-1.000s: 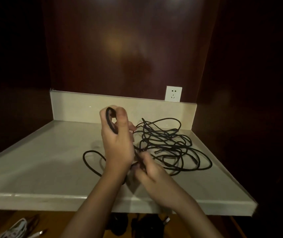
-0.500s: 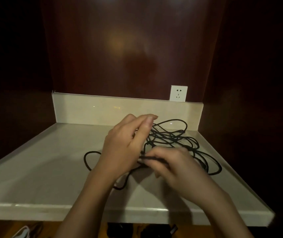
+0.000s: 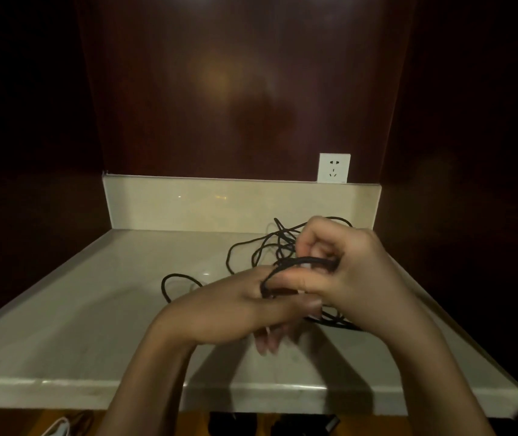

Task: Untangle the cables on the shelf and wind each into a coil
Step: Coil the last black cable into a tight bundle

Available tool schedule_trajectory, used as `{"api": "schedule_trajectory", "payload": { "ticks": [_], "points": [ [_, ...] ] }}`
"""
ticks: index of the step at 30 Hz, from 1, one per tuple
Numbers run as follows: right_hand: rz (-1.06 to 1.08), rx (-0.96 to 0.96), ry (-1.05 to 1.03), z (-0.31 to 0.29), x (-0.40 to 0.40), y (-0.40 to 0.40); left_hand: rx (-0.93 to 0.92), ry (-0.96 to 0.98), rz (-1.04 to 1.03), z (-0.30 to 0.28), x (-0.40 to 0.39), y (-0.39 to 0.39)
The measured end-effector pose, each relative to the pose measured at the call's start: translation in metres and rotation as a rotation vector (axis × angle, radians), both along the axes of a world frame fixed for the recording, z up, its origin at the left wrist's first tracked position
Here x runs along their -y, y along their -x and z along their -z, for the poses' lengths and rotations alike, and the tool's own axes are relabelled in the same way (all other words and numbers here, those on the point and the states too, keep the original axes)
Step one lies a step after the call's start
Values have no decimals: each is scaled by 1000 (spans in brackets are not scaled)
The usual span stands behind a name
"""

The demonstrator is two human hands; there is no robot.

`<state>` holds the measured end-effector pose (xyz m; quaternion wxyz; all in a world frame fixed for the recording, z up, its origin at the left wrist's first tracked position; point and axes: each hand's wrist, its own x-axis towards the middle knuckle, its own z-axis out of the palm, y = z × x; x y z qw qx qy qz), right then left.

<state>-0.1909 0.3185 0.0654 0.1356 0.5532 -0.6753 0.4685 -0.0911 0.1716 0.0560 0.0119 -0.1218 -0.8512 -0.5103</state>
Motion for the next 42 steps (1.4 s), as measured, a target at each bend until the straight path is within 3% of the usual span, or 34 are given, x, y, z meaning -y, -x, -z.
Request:
{"api": "schedule_trajectory", "payload": {
  "ticks": [2, 4, 8, 18, 27, 33, 37, 42],
  "points": [
    [-172, 194, 42, 0, 0, -4, 67, -104, 19, 3, 2, 1],
    [-216, 270, 130, 0, 0, -3, 52, -251, 3, 8, 6, 5],
    [43, 15, 176, 9, 5, 11, 48, -665, -36, 15, 14, 14],
    [255, 39, 254, 33, 31, 22, -151, -1235, 190, 8, 1, 29],
    [271, -6, 102, 51, 47, 17, -383, -1461, -153, 4, -3, 27],
    [154, 111, 63, 59, 56, 13, -618, -1678, -391, 0, 13, 22],
    [55, -27, -165, 56, 47, 11, -791, -1548, -573, 1, 23, 22],
    [-22, -179, -424, 46, 44, -12, -1036, -897, -950, 9, 18, 31]
  ]
}}
